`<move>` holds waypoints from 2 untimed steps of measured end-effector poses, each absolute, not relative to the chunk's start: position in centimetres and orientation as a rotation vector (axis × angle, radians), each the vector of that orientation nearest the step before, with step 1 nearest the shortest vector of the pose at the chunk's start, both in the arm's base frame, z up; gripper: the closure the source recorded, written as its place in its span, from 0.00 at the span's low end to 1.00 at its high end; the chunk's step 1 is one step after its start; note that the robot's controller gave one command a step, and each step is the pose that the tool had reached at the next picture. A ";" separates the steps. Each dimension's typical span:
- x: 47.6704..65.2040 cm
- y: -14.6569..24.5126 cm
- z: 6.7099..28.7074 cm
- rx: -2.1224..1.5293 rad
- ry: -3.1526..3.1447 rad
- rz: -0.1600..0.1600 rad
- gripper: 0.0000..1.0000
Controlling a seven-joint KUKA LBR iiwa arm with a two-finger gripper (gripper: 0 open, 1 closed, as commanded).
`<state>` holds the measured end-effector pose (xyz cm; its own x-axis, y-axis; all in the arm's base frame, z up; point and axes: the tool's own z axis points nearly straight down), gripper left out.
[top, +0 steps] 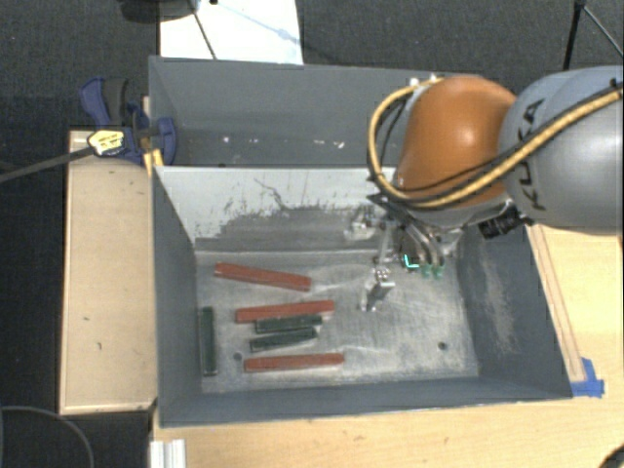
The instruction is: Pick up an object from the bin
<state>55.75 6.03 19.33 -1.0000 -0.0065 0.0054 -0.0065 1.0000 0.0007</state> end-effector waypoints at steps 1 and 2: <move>55.9 6.0 19.8 0.008 -3.144 -0.002 0.00; 56.5 7.1 15.3 0.018 -3.153 -0.002 0.00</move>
Offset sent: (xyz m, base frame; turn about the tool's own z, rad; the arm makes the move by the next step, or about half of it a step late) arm 0.0094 0.0239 -0.1004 -0.0083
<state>56.52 7.10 15.29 -0.9999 -0.0115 -0.0110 -0.0115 0.9999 0.0014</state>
